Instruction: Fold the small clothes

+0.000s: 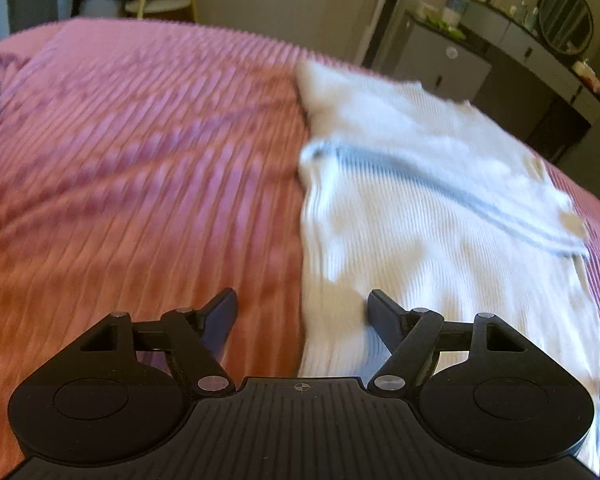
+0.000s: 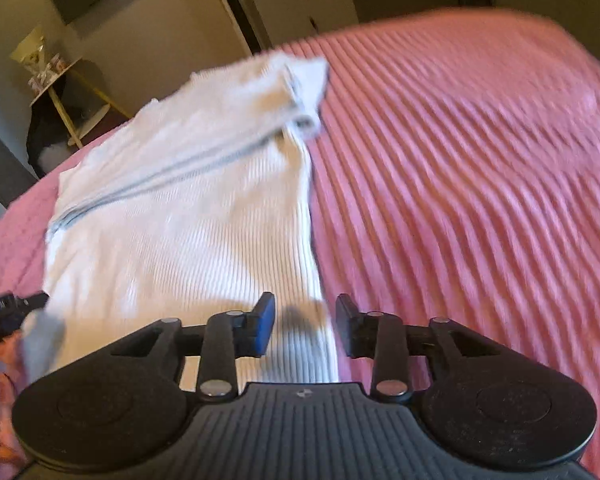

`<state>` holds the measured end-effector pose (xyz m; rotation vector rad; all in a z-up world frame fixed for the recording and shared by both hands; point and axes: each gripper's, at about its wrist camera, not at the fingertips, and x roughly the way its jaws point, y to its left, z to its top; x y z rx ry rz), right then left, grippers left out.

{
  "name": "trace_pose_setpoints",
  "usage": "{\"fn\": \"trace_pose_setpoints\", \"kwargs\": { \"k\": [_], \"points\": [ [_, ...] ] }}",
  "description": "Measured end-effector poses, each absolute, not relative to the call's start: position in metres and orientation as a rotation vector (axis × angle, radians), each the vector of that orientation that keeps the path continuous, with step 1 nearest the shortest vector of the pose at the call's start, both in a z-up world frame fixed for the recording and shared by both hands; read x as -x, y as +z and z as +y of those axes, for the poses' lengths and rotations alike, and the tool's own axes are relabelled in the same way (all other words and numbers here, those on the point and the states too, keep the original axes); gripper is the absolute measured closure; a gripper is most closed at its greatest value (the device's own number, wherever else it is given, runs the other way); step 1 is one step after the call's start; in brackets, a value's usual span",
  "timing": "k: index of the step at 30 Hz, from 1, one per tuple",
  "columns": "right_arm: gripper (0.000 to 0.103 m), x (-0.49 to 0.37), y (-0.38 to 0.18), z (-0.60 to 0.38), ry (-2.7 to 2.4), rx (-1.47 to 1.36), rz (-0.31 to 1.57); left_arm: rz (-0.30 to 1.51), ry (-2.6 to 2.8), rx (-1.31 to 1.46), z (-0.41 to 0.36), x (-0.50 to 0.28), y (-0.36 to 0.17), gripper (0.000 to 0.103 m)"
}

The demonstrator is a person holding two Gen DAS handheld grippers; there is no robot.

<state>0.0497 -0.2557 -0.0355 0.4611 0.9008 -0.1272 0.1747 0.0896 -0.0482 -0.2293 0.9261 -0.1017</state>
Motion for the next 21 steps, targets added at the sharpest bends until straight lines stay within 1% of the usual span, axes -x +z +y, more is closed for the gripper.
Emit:
{"fn": "trace_pose_setpoints", "kwargs": {
  "k": [6,7,8,10,11,13,19,20,21],
  "points": [
    [0.06,-0.023,-0.039,-0.256,-0.072,-0.542,0.978,1.036,-0.13,0.26,0.094,-0.142,-0.046,0.027],
    [0.058,-0.021,-0.039,-0.255,-0.058,-0.553,0.983,1.052,-0.138,0.271,0.095,-0.139,-0.046,0.031],
    [0.058,-0.018,-0.039,-0.255,-0.053,-0.561,0.99,1.069,-0.151,0.287,0.096,-0.136,-0.046,0.033],
    [0.058,-0.012,-0.04,-0.256,-0.045,-0.564,1.024,1.108,-0.16,0.306,0.097,-0.133,-0.046,0.034],
    [0.058,-0.011,-0.041,-0.256,-0.041,-0.562,1.039,1.122,-0.148,0.296,0.096,-0.131,-0.046,0.036],
    [0.057,-0.009,-0.044,-0.255,-0.033,-0.552,1.078,1.126,-0.139,0.277,0.095,-0.126,-0.044,0.036],
    [0.057,-0.004,-0.054,-0.255,-0.013,-0.569,1.113,1.155,-0.153,0.225,0.09,-0.119,-0.045,0.036],
    [0.058,-0.004,-0.055,-0.254,-0.011,-0.567,1.113,1.156,-0.152,0.222,0.089,-0.119,-0.045,0.04],
    [0.063,-0.005,-0.055,-0.253,-0.012,-0.561,1.11,1.156,-0.149,0.219,0.089,-0.119,-0.045,0.042]
  ]
}}
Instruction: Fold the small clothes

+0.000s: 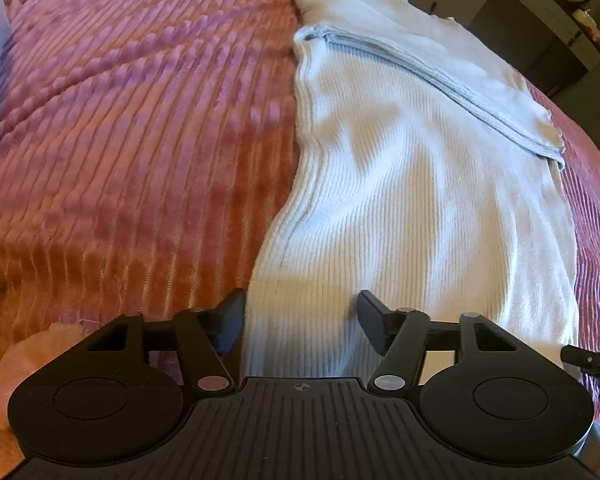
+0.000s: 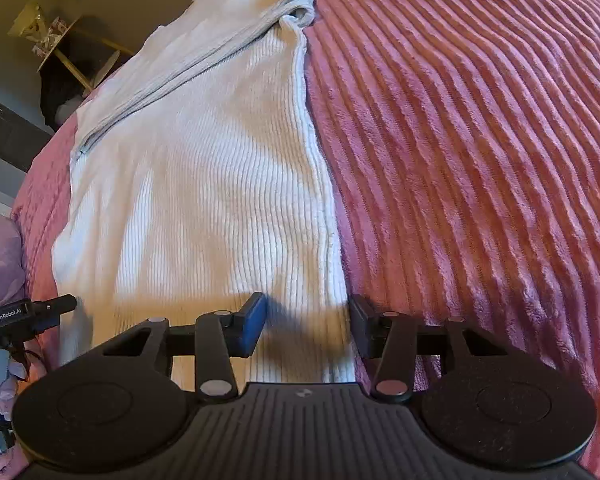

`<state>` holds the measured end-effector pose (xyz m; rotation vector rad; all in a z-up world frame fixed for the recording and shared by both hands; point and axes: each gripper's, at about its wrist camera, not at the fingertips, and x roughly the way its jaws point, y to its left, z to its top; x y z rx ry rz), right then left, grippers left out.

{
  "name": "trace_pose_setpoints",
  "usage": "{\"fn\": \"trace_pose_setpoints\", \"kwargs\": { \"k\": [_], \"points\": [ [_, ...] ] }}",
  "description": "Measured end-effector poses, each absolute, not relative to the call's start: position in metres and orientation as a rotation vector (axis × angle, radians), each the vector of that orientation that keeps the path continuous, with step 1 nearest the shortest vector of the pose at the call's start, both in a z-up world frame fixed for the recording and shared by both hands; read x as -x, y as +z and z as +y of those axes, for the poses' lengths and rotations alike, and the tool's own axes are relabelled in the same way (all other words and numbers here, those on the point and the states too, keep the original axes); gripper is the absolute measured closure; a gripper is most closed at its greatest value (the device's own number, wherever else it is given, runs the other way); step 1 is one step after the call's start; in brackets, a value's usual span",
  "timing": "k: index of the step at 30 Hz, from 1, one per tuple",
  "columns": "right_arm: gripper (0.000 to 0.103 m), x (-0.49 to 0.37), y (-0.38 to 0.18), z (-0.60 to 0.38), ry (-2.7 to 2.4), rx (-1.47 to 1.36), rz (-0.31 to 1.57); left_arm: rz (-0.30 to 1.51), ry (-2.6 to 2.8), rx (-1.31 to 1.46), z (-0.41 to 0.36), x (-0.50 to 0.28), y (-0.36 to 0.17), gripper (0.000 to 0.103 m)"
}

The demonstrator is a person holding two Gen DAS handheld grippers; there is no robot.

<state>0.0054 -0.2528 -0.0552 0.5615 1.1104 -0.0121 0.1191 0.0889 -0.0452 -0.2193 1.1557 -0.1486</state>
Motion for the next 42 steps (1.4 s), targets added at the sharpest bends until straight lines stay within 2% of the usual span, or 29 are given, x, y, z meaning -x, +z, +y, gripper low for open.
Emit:
{"fn": "trace_pose_setpoints", "kwargs": {
  "k": [2,4,7,10,15,21,28,30,34,42],
  "points": [
    [0.069,-0.006,-0.055,-0.249,-0.002,-0.544,1.101,1.155,-0.139,0.211,0.089,-0.119,-0.045,0.05],
    [0.081,-0.007,-0.053,-0.246,0.019,-0.53,1.088,1.157,-0.139,0.209,0.088,-0.12,-0.045,0.056],
    [0.085,-0.007,-0.05,-0.244,0.026,-0.501,1.083,1.167,-0.153,0.214,0.088,-0.12,-0.046,0.072],
    [0.087,-0.006,-0.048,-0.246,0.027,-0.508,1.077,1.176,-0.16,0.196,0.087,-0.118,-0.045,0.072],
    [0.082,-0.005,-0.048,-0.249,0.047,-0.521,1.091,1.2,-0.199,0.19,0.088,-0.112,-0.044,0.061],
    [0.082,-0.002,-0.048,-0.254,0.074,-0.537,1.108,1.235,-0.217,0.25,0.094,-0.112,-0.047,0.063],
    [0.082,0.006,-0.045,-0.254,0.107,-0.498,1.115,1.253,-0.263,0.184,0.085,-0.101,-0.046,0.063],
    [0.086,0.008,-0.043,-0.252,0.106,-0.48,1.109,1.256,-0.263,0.169,0.082,-0.102,-0.048,0.067],
    [0.092,0.01,-0.039,-0.252,0.107,-0.49,1.083,1.261,-0.264,0.181,0.082,-0.103,-0.049,0.083],
    [0.094,0.019,-0.033,-0.262,0.129,-0.591,1.019,1.243,-0.331,0.3,0.097,-0.1,-0.037,0.086]
  ]
}}
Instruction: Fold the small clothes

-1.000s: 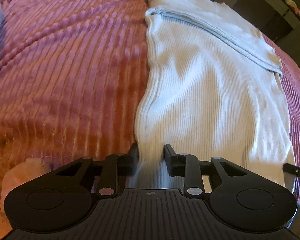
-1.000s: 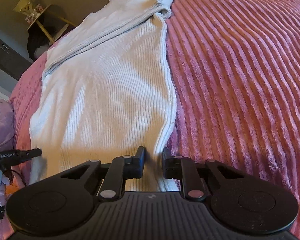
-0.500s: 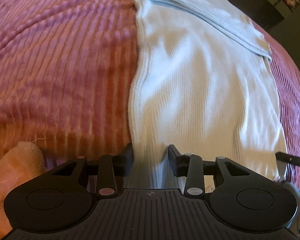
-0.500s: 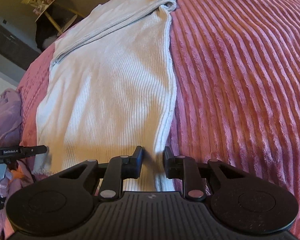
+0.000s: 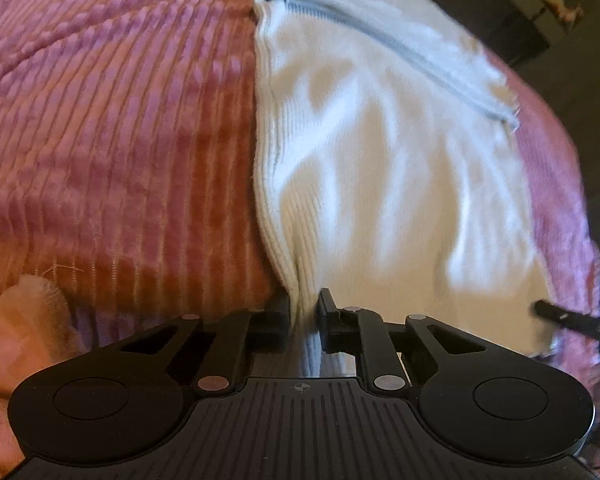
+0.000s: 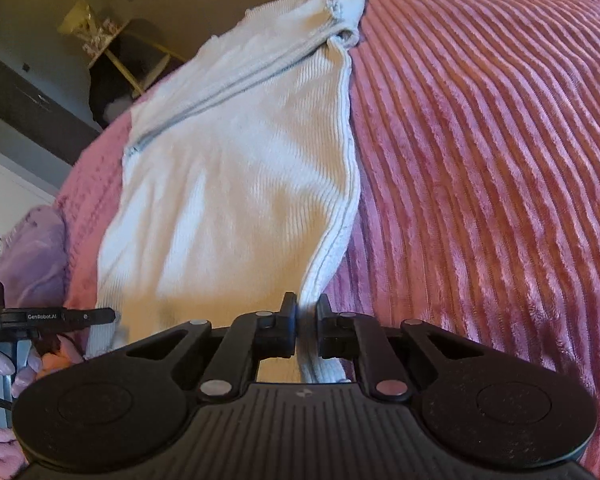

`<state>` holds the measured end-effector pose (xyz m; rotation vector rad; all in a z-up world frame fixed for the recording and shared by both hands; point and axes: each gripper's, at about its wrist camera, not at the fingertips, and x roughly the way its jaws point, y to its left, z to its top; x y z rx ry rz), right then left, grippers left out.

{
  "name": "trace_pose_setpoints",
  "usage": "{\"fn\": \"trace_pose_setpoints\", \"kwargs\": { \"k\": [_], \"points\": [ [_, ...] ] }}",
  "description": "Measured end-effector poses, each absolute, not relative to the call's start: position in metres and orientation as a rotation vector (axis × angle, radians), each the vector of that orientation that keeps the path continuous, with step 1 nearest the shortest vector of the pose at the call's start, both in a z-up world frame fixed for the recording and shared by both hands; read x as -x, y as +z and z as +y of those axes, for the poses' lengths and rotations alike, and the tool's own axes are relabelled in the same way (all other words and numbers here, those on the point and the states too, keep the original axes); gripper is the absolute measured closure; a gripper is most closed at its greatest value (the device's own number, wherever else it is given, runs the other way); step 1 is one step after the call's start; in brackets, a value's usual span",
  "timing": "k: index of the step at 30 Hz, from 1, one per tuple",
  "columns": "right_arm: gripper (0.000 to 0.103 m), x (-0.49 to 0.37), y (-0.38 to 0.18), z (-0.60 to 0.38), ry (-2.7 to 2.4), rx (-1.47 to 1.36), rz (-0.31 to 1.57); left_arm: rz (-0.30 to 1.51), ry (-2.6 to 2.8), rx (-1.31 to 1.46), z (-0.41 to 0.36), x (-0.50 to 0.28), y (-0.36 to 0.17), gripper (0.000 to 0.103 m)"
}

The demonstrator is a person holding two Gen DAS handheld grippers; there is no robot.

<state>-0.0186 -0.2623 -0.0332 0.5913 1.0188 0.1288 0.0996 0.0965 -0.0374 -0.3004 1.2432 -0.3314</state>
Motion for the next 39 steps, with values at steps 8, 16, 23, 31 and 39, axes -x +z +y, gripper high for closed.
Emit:
{"fn": "trace_pose_setpoints", "kwargs": {
  "k": [8,16,23,31,39],
  "points": [
    [0.095,0.012,-0.018,-0.272,0.135,-0.723,0.901,1.138,-0.378,0.407,0.11,-0.112,0.005,0.087],
    [0.095,-0.014,-0.004,-0.272,0.087,-0.755,0.757,1.016,-0.376,0.382,0.102,-0.136,0.036,0.086],
    [0.095,-0.05,0.007,-0.27,-0.002,-0.712,0.631,0.902,-0.329,0.354,0.089,-0.167,0.042,0.085],
    [0.09,-0.073,-0.002,-0.264,-0.084,-0.621,0.597,0.885,-0.225,0.338,0.094,-0.185,0.016,0.074],
    [0.063,-0.06,-0.013,-0.226,0.118,-0.25,0.717,0.885,-0.218,0.276,0.124,-0.17,0.009,0.049]
  ]
}}
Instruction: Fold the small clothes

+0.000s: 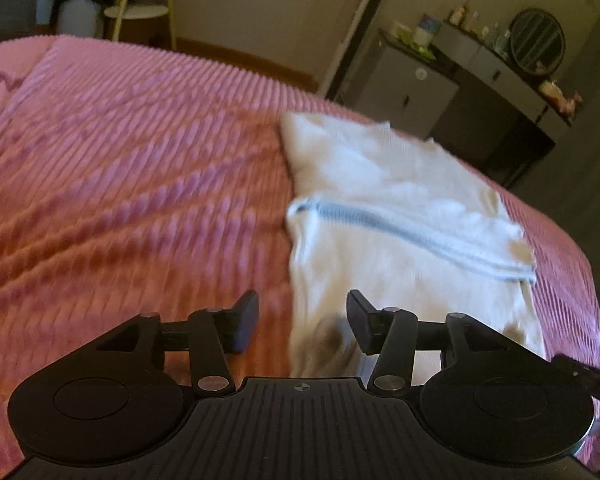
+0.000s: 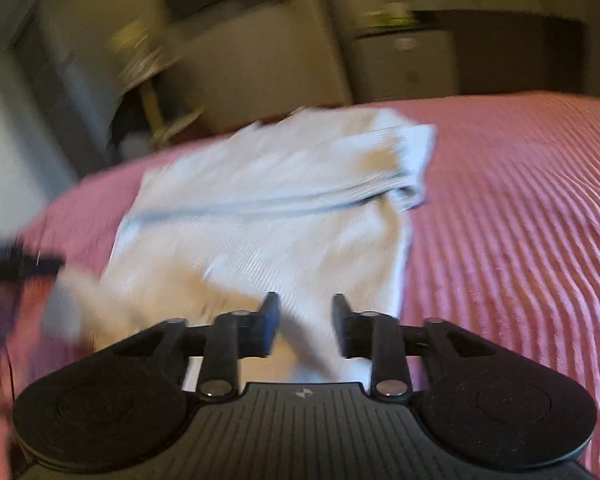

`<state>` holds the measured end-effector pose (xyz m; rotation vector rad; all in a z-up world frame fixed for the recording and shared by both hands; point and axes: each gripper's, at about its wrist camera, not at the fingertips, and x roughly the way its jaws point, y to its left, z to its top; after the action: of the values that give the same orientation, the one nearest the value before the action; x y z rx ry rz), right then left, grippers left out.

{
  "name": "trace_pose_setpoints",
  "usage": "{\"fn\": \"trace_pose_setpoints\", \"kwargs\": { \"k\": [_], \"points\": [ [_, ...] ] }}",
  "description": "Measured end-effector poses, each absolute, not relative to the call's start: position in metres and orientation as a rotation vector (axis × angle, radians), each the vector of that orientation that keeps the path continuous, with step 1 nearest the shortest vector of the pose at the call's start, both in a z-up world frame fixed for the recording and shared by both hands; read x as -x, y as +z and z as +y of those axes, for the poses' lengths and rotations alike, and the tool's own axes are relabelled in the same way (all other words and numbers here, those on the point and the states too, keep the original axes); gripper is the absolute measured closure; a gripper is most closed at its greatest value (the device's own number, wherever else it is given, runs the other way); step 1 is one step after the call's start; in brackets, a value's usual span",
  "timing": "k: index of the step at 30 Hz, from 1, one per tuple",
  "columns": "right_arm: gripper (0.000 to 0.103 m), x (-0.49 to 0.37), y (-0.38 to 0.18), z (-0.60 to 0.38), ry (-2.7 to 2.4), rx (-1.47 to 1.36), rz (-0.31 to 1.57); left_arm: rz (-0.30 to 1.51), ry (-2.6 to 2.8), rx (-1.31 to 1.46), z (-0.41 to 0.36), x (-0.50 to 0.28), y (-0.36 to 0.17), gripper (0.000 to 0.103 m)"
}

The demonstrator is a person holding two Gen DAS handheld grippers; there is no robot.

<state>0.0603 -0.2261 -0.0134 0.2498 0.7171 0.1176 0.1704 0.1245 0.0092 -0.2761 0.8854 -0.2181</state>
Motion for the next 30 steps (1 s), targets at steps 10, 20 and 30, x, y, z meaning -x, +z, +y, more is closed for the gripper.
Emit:
{"fn": "trace_pose_setpoints", "kwargs": {
  "k": [10,20,30],
  "points": [
    [0.031,-0.09,-0.014,-0.178,0.273,-0.029,0.759,0.987,-0.376,0.297,0.118,-0.152,0.002,0.042],
    [0.096,-0.095,-0.014,-0.179,0.155,-0.03,0.696,1.013,-0.539,0.352,0.103,-0.138,0.007,0.035],
    [0.096,-0.115,-0.009,-0.229,-0.07,-0.223,0.613,0.871,-0.496,0.008,0.072,-0.135,0.016,0.027]
  ]
}}
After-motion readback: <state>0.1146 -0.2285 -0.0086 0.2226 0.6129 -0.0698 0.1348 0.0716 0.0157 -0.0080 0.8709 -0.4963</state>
